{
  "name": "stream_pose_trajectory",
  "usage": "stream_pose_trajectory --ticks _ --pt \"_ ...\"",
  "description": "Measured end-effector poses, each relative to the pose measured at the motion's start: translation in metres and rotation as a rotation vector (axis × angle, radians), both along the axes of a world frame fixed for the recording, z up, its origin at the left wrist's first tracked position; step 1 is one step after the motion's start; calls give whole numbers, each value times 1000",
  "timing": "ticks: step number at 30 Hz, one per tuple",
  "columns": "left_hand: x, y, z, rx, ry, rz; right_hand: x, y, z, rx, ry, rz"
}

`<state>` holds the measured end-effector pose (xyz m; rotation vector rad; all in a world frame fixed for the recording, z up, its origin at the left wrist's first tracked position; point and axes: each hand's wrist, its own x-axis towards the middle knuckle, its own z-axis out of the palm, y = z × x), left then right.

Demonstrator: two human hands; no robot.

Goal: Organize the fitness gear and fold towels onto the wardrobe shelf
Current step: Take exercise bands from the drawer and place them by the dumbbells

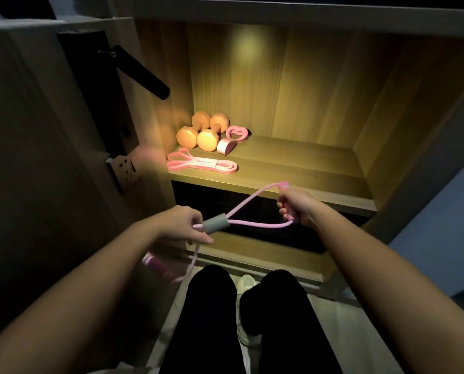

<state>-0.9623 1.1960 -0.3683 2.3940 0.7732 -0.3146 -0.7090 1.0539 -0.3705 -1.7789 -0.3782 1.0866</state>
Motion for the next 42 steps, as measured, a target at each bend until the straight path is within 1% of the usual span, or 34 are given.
stream_pose_trajectory --ticks 2,3,4,6,9,12,14,16,17,19,20,21,22,23,26,29,31,33,39,42 --pt "-12 11 -7 -60 98 8 9 -9 -1 -5 -41 -52" --pt "-18 17 -11 -44 127 26 13 -14 -2 -20 -57 -81" --pt "-25 22 -16 -1 137 58 18 -19 -3 -31 -64 -111" --pt "-31 28 -28 102 92 180 23 -27 -6 -37 -36 -158" --pt "-28 25 -44 180 -122 431 22 -31 -10 -43 -5 -168" --pt "-28 26 -53 114 -432 698 24 -29 -17 -46 -14 -184" --pt "-28 25 -54 -7 -590 851 27 -29 -20 -27 16 -215" --pt "-23 22 -54 -220 -698 1009 29 -28 -23 -11 45 -238" --pt "-20 22 -54 -395 -748 1090 29 -27 -25 -2 62 -245" --pt "-13 21 -51 -831 -833 1186 30 -25 -29 20 105 -257" --pt "-9 22 -50 -986 -854 1189 30 -24 -30 32 121 -261" --pt "-6 23 -52 -1058 -856 1183 30 -23 -32 40 126 -264" --pt "-4 24 -54 -1048 -843 1193 30 -23 -33 48 125 -269" --pt "-1 25 -56 -981 -815 1212 32 -24 -35 58 122 -279" --pt "-1 33 -63 -690 -641 1224 40 -32 -38 60 97 -304" --pt "-10 44 -67 -555 -562 1208 50 -45 -41 -30 -47 -274" --pt "-17 49 -69 -549 -554 1219 55 -54 -43 -74 -124 -271" --pt "-22 53 -72 -569 -546 1258 60 -65 -46 -86 -162 -313" --pt "-33 50 -71 -599 -502 1393 72 -95 -51 -80 -217 -473" --pt "-23 39 -69 -615 -494 1371 63 -88 -54 -87 -205 -434"
